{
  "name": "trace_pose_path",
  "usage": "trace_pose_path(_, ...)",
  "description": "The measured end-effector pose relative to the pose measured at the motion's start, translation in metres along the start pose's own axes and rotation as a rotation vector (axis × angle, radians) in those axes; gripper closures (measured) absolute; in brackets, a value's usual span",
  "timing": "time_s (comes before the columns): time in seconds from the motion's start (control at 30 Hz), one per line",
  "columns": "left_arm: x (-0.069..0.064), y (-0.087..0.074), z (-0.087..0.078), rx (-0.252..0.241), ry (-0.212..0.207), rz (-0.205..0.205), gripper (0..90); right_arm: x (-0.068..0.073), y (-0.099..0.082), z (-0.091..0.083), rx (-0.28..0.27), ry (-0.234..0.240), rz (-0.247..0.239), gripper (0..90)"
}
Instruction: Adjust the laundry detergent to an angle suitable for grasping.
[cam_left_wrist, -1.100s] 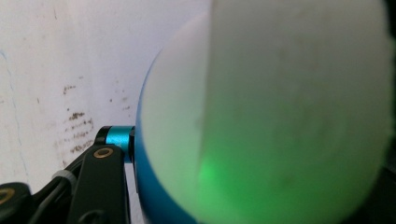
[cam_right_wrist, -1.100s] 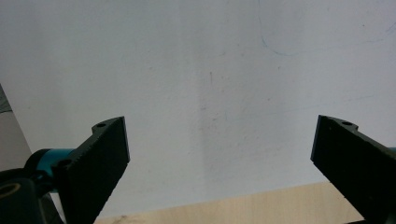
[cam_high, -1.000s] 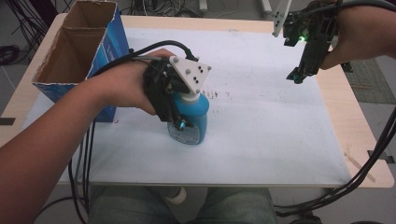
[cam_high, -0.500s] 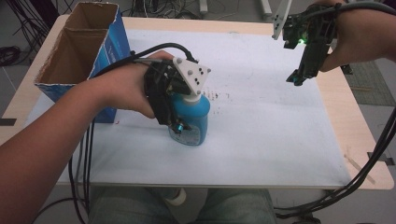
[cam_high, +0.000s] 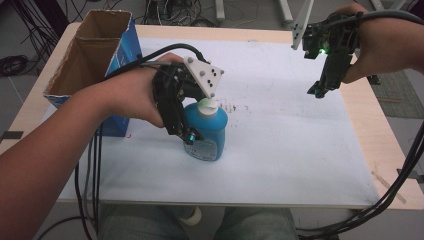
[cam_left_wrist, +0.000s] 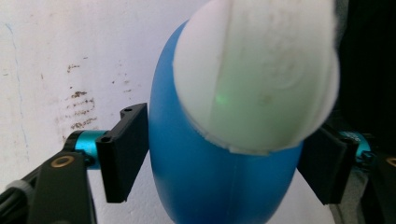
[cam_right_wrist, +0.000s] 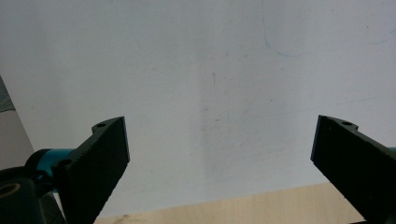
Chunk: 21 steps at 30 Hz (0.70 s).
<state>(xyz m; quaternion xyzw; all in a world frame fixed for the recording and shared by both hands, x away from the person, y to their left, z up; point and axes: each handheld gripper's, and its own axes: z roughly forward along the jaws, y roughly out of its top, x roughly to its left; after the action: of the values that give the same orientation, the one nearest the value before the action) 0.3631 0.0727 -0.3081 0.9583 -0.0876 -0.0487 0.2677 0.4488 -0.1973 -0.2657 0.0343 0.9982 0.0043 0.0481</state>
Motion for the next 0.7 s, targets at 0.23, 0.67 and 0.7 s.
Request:
trace_pose_path(0.23,-0.002,0.003,-0.007,0.027,0.017,-0.019,19.2,-0.001,-0.001,-0.001,-0.002,0.001,0.007,3.4)
trace_pose_path(0.67,-0.004,0.005,-0.032,0.123,0.037,-0.053,11.7,-0.001,-0.004,-0.003,-0.004,0.002,0.003,3.4)
trace_pose_path(0.7,-0.004,0.005,-0.034,0.131,0.040,-0.065,10.9,0.000,-0.004,-0.003,-0.007,0.000,0.001,3.4)
